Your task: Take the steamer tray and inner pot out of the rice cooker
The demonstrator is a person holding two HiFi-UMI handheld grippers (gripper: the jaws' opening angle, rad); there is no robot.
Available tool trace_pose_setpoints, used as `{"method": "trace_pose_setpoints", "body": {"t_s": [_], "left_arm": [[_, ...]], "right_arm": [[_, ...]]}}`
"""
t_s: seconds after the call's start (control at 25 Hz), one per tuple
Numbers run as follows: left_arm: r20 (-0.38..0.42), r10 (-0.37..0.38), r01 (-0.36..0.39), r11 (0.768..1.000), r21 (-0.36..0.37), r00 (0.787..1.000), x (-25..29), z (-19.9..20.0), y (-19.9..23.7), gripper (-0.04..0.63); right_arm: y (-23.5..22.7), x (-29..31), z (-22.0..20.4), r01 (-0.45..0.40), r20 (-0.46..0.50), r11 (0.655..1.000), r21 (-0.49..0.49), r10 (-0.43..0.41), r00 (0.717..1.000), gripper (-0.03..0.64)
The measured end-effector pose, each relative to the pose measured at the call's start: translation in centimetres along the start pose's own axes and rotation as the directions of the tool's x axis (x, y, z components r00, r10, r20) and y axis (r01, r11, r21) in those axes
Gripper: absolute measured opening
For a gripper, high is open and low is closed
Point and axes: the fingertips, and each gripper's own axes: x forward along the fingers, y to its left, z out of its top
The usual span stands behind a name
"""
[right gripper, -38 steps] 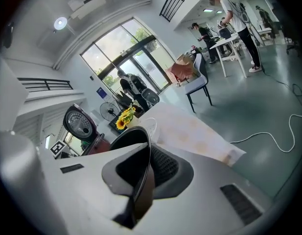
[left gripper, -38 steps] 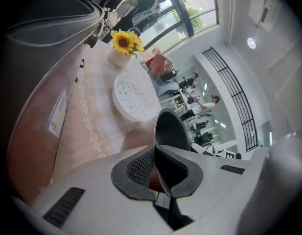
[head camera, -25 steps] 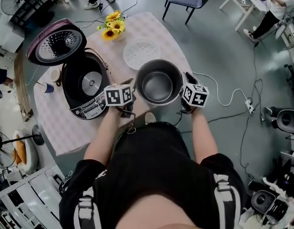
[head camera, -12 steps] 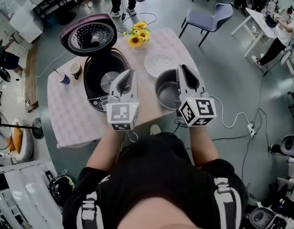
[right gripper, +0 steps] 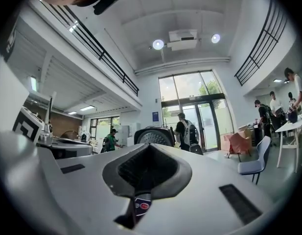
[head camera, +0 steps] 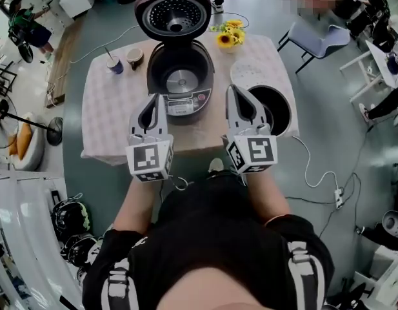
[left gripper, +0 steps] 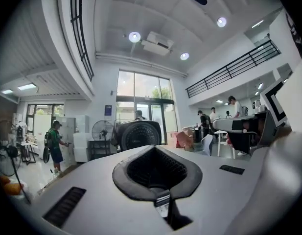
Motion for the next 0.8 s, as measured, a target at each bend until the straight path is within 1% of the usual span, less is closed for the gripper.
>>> {"method": "trace_pose_setpoints", "body": {"t_s": [0.12,0.24,0.36,0.48,0.6,0.8], "left_arm": [[-0.026,0.057,-0.057,0.998,-0.001,0.998,-2.9,-1.4,1.5,0.003],[-0.032,0.089,-0.089,0.996,0.003,0.996,-5.2,-1.9,2.1,0.003],[-0.021,0.107,-0.107,0.994,-0.012,0.994,-6.3,-1.5,2.4,0.003],[-0.029,0.109,-0.11,0.994,-0.019,0.994,-7.5,-1.7,1.9,0.003],[-0.031,0.1,-0.1,0.995,-0.019,0.995,-7.8,-1.4,1.4,0.003],[-0.032,0.085,-0.086,0.996,-0.02,0.996,-7.6,-0.7,0.9,0.003]], "right_arm": [[4.0,-0.6,-1.3,-0.075,-0.024,0.997,0.004,0.075,0.997,0.0],[6.3,-1.3,-1.9,-0.107,-0.034,0.994,-0.012,0.107,0.994,0.0],[7.3,-1.3,-2.0,-0.127,-0.048,0.992,-0.003,0.127,0.991,0.0],[7.8,-2.1,-2.0,-0.148,-0.053,0.989,0.018,0.149,0.987,0.0],[8.2,-2.6,-1.2,-0.16,-0.032,0.987,0.013,0.16,0.987,0.0],[7.8,-3.2,-0.8,-0.149,-0.016,0.989,0.012,0.149,0.989,0.0]]}}
